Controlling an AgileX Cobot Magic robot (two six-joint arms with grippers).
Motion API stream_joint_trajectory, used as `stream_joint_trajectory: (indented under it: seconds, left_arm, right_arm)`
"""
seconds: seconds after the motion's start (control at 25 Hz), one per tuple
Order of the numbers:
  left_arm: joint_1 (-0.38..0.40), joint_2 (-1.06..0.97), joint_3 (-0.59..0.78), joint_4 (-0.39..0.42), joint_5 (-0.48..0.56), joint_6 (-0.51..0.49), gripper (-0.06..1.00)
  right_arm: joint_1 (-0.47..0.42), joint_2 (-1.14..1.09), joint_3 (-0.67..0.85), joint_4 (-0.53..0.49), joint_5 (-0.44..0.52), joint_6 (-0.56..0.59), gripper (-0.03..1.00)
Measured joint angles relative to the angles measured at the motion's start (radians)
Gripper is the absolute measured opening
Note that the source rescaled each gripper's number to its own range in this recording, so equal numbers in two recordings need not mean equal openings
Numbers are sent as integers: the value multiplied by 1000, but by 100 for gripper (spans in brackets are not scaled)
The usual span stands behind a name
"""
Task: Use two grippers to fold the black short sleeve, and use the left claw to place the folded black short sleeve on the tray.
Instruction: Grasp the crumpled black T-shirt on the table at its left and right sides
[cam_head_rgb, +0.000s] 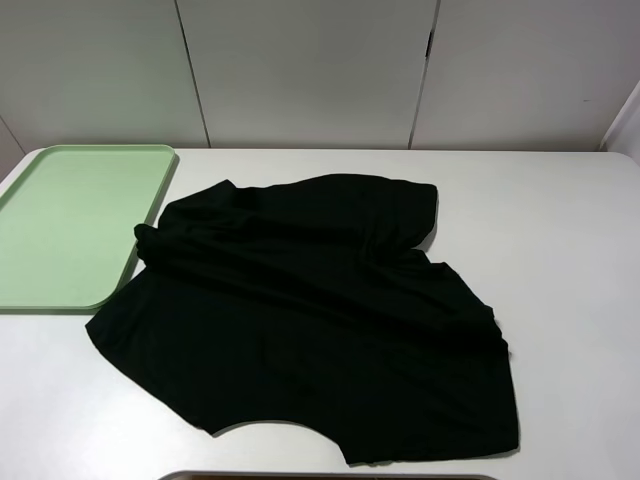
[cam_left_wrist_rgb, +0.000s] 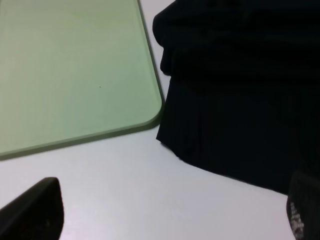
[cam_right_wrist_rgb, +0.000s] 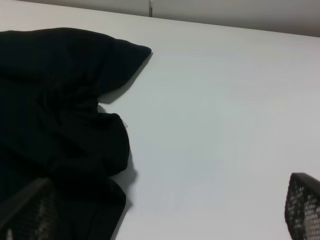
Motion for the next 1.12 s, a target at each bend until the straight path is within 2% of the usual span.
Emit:
stream_joint_trajectory:
  seconds: [1.12]
  left_arm:
    - [0, 0, 0, 0, 0, 0, 88]
  right_arm:
    - [0, 0, 0, 0, 0, 0, 100]
